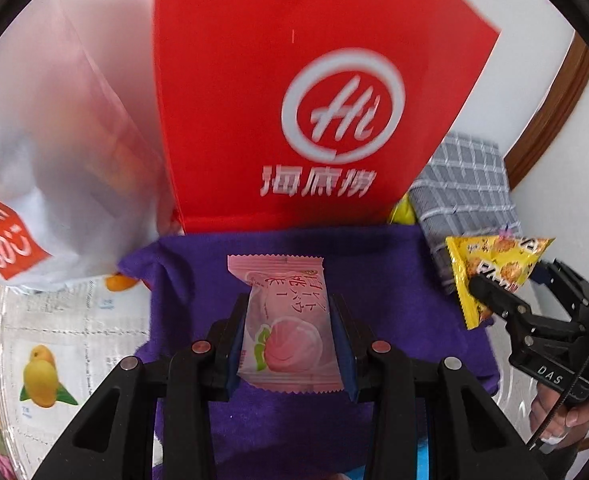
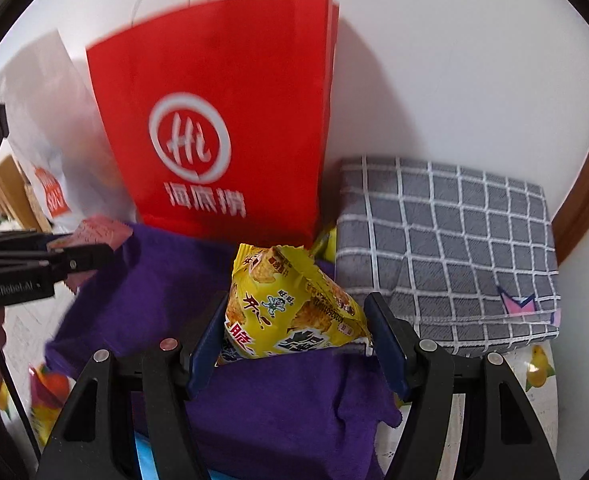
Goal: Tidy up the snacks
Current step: 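Carry both snacks onto the purple towel and open both grippers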
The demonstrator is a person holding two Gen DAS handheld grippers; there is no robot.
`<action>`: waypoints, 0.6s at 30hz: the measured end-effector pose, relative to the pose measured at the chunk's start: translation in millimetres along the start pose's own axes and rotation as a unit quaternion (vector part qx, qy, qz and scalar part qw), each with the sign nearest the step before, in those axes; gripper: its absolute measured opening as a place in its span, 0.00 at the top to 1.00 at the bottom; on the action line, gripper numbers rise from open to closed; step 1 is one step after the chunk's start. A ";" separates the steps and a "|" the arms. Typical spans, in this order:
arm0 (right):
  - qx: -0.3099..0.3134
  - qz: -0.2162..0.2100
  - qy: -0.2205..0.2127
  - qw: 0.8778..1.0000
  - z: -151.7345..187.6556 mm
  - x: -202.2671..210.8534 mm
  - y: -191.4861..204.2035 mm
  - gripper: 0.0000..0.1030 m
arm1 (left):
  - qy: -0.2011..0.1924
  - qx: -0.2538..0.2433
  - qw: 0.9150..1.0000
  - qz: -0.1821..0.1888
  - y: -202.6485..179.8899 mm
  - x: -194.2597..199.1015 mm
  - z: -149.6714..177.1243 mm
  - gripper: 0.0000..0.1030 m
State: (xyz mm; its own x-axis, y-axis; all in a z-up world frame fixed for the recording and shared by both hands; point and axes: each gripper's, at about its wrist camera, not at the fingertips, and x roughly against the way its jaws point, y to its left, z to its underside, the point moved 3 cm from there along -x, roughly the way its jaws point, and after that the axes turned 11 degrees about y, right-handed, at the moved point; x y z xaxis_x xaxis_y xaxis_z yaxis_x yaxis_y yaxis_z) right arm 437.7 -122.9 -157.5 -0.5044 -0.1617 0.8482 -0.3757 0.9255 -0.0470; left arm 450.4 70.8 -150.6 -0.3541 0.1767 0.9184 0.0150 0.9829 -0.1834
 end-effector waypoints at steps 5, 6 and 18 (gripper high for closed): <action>0.010 -0.009 0.032 0.999 4.2 -26.2 2.5 0.35 | 0.022 0.013 1.000 -0.005 8.9 -19.9 0.4 0.65; 0.012 -0.010 0.037 0.999 4.4 -29.8 3.2 0.35 | 0.025 0.017 1.000 -0.008 11.0 -23.2 -0.1 0.65; 0.009 -0.030 0.086 0.996 13.1 -67.0 10.1 0.34 | 0.048 0.039 0.998 -0.025 22.9 -50.1 1.1 0.65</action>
State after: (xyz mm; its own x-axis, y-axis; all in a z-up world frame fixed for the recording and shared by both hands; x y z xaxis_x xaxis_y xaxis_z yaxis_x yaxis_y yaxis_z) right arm 457.4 -107.2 -221.7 -0.3406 -0.1531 0.9277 -0.4152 0.9097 -0.0023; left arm 467.4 84.4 -201.2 -0.2616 0.1349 0.9557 -0.0743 0.9844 -0.1593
